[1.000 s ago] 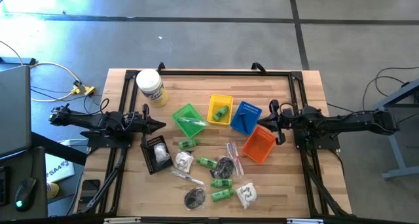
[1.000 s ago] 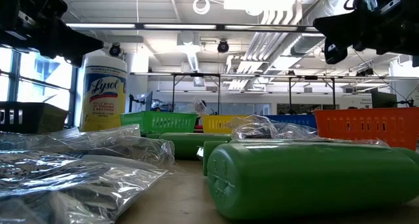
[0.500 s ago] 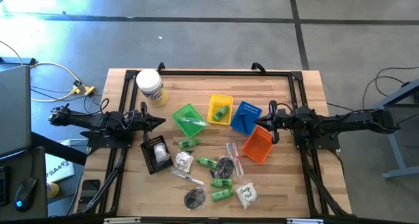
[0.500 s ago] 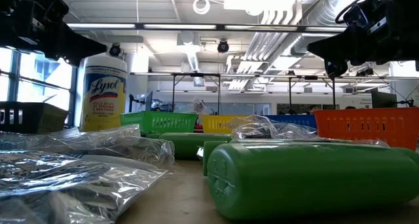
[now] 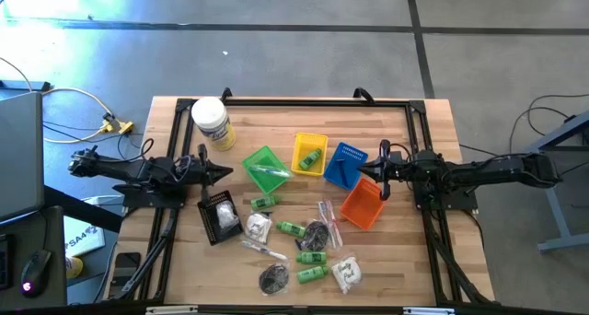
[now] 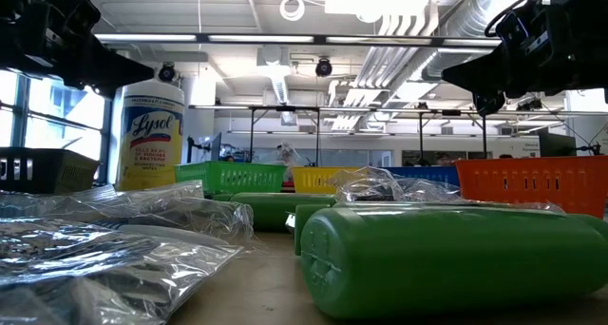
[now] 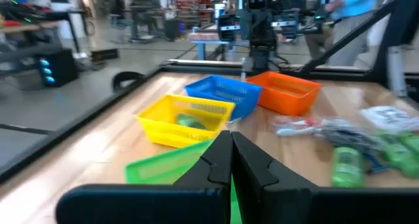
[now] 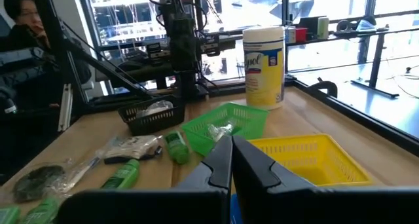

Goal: Pick & Place Travel size toiletries
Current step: Put the hairbrush into the orange bin

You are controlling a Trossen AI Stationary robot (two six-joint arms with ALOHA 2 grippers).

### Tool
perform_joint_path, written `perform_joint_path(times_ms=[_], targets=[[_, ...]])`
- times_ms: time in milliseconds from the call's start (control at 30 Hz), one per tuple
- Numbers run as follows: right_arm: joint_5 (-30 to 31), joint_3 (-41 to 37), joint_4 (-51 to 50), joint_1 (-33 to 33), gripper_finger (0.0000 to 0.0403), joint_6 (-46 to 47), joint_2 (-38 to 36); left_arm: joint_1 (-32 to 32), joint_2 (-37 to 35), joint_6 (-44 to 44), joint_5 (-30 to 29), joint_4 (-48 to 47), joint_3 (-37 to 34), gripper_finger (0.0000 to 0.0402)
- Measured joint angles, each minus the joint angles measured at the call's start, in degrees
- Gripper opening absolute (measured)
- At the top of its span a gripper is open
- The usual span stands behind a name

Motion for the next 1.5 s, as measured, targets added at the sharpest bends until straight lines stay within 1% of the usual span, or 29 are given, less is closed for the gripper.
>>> perform_joint_path(times_ms=[67,133,233,333,433,500,567,667,733,800,833,900,967,1000,1100,1167,1300,1367,1433,1500], targets=[[0.00,-0.01,0.00,0.00,0.0003,0.09,0.00,-0.01,1.30,-1.79,1.81,1.18,-0.02,0.0000],[-0.02,-0.01,0.00,0.11,0.0003,0.12,0.00,-0.03,3.56,-4.07,2.08,2.72,0.08,0.0000],[-0.11,-0.03,-0.04,0.13,0.0003,0.08,0.00,-0.06,9.30,-7.77,2.77,6.30,1.27,0.0000],[-0.85,-0.05,-0.83,0.13,0.0003,0.08,0.00,-1.91,18.19,-9.29,3.59,11.93,3.38,0.0000],[-1.69,-0.05,-0.81,0.13,0.0003,0.03,0.00,-4.11,29.80,-10.69,0.48,14.51,7.03,0.0000],[-1.38,-0.05,-0.62,0.11,0.0003,0.02,0.00,-4.67,38.12,-12.76,-0.79,14.41,11.15,0.0000],[-1.38,-0.05,-0.44,0.11,0.0003,-0.03,0.00,-4.51,46.23,-14.39,-0.05,13.36,16.91,0.0000],[-1.56,-0.05,-0.46,0.12,0.0003,-0.03,0.00,-4.50,57.92,-15.34,1.41,7.48,27.14,0.0002],[-1.73,-0.05,-0.46,0.11,0.0003,-0.05,0.00,-4.50,65.23,-15.45,2.73,3.50,34.42,0.0012],[-1.73,-0.05,-0.46,0.11,0.0003,-0.03,0.00,-4.49,71.64,-14.07,5.09,0.11,41.44,0.0033],[-1.75,-0.05,-0.48,0.11,0.0003,-0.02,0.00,-4.49,74.76,-12.81,7.51,-0.91,44.80,0.0047],[-1.99,-0.05,-0.44,0.13,0.0003,0.47,0.00,-4.49,80.91,-10.41,12.14,-1.59,51.28,0.0081],[-2.79,-0.05,-0.44,0.11,0.0003,1.30,0.00,-4.51,86.50,-8.87,15.43,-1.74,57.17,0.0122],[-3.33,-0.05,-0.39,0.13,0.0003,1.32,0.00,-4.51,89.11,-8.36,16.51,-2.44,59.95,0.0143],[-4.80,-0.05,-0.40,0.13,0.0003,1.45,0.00,-3.37,96.14,-7.40,17.37,-6.31,66.69,0.0208],[-4.93,-0.05,-0.36,0.11,0.0003,1.46,0.00,-1.71,99.85,-8.06,19.48,-8.20,69.04,0.0250],[-5.58,-0.05,0.07,0.11,0.0003,2.76,-0.02,2.22,105.60,-10.12,26.98,-9.06,71.74,0.0320],[-6.96,-0.05,0.08,0.12,0.0003,2.99,0.00,3.92,107.14,-11.82,28.04,-8.70,72.18,0.0342],[-8.23,-0.05,0.20,0.12,0.0003,2.99,-0.02,5.34,108.29,-12.89,29.28,-8.59,72.30,0.0355],[-9.00,-0.05,0.31,0.13,0.0003,2.99,-0.04,6.46,109.30,-13.13,32.77,-8.57,72.26,0.0361]])
